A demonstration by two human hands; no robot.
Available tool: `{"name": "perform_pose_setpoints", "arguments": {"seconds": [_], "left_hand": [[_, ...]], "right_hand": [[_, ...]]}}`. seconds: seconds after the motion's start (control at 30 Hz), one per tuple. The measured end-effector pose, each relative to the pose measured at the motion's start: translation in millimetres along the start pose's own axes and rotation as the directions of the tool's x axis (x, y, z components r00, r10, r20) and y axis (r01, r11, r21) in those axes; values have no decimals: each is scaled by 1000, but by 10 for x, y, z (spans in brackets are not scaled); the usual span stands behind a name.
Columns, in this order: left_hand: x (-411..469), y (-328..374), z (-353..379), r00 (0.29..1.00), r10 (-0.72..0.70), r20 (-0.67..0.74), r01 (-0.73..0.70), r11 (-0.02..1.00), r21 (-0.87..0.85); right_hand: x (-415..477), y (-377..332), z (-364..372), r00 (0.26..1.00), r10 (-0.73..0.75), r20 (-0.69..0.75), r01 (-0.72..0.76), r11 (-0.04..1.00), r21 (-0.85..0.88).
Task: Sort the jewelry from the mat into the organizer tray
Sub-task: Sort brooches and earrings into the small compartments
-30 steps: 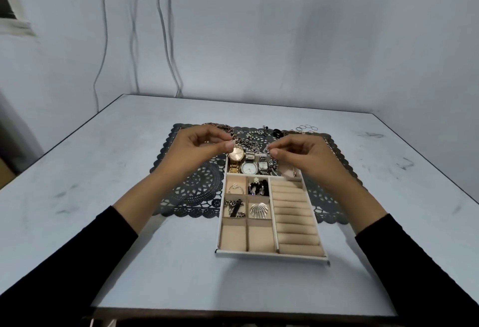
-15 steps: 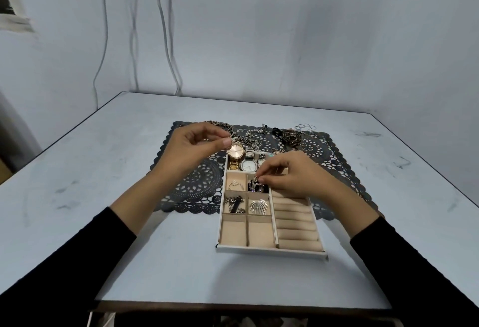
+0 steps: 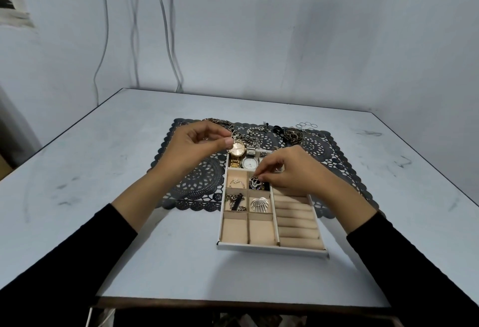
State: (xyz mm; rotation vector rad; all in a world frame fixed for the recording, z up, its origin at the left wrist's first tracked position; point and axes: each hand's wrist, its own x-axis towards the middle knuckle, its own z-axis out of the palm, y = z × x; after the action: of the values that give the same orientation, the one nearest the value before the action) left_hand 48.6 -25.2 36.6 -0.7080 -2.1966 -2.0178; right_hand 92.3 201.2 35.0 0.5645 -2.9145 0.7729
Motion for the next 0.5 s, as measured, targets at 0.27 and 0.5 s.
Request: {"name": "perform_pose_setpoints", "arguments": {"seconds": [0.27, 0.5], "left_hand": [[-17, 6, -1, 1000, -7, 7, 7, 1000, 9], [-28, 20, 23, 1000, -22, 2, 22, 1000, 12]], "right_hand": [[-94, 66, -36, 989, 89, -120, -58, 969, 242], [-275, 239, -46, 869, 281, -407, -82, 893, 442]]}}
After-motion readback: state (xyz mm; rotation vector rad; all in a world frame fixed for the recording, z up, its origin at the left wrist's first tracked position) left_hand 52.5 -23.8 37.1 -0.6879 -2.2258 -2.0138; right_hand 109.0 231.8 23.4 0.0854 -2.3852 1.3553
